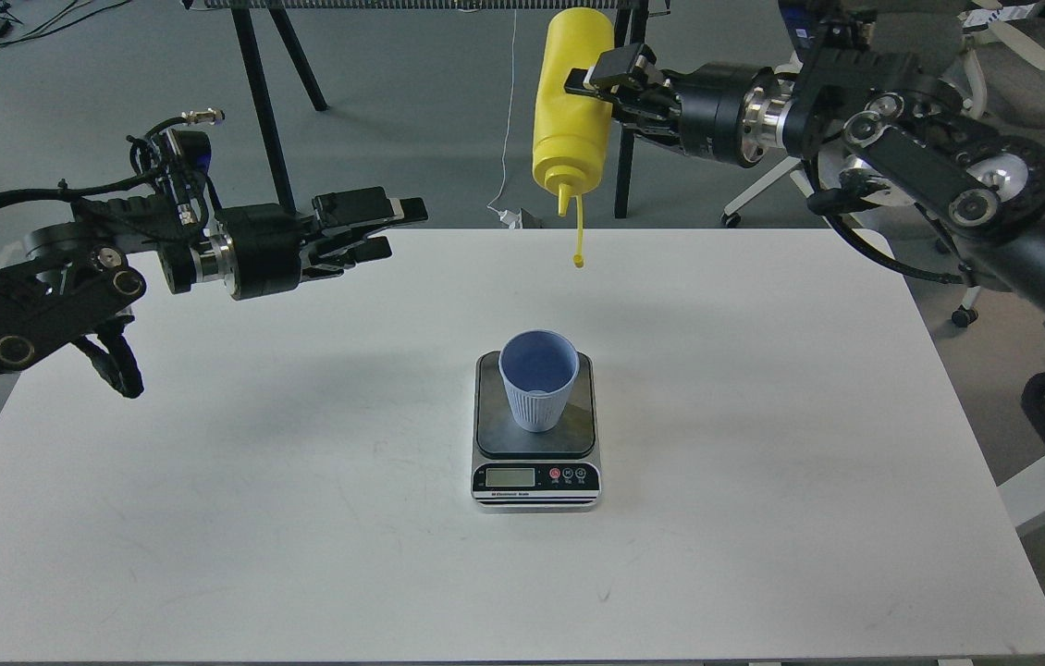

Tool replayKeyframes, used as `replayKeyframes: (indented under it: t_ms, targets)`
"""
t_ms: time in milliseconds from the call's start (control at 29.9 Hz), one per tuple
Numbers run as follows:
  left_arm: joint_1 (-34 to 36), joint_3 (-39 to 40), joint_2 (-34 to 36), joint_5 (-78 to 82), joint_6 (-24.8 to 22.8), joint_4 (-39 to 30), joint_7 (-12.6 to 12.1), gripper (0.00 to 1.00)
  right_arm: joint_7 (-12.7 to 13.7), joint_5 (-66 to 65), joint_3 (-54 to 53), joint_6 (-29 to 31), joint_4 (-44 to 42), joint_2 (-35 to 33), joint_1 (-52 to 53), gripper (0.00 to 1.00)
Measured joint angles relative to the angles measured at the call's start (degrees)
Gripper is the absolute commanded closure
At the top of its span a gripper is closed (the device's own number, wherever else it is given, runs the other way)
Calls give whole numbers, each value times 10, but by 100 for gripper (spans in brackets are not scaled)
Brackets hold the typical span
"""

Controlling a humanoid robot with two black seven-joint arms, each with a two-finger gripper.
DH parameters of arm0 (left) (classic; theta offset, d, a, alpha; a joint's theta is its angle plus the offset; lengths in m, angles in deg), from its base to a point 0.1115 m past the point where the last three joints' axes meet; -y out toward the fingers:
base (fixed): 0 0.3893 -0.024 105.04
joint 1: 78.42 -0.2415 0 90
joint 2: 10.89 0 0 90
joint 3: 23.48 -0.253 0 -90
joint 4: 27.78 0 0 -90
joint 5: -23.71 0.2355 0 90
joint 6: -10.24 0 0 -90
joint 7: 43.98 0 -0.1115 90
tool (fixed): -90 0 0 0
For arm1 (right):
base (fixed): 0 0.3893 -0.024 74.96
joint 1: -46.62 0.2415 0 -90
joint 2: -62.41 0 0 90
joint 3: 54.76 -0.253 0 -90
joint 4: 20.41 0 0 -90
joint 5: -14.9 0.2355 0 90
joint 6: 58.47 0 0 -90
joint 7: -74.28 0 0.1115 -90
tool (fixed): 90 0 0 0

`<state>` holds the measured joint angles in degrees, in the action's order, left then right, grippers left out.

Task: Pour seasoning into cup on scale with both arms
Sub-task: 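Turn the yellow bottle upright and lower it toward the table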

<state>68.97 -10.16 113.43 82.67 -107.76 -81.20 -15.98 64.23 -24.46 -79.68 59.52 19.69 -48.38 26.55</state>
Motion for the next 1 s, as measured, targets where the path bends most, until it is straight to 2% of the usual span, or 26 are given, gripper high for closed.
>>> replayKeyframes:
  t_ms: [267, 501, 735, 1002]
  targets:
    - [-2, -2, -5, 2, 0, 0, 0, 0, 0, 271, -46, 0, 4, -97, -76, 93]
    - [-3, -5, -6, 2, 0, 0, 0, 0, 7, 492, -90, 0, 31, -123, -189, 93]
    - [-11, -6, -7, 3, 0, -1, 0, 0, 2, 636, -94, 0, 109, -99, -300, 93]
    - [-12, -7, -7, 4, 0, -1, 0, 0, -2, 660, -170, 0, 218, -28, -428, 93]
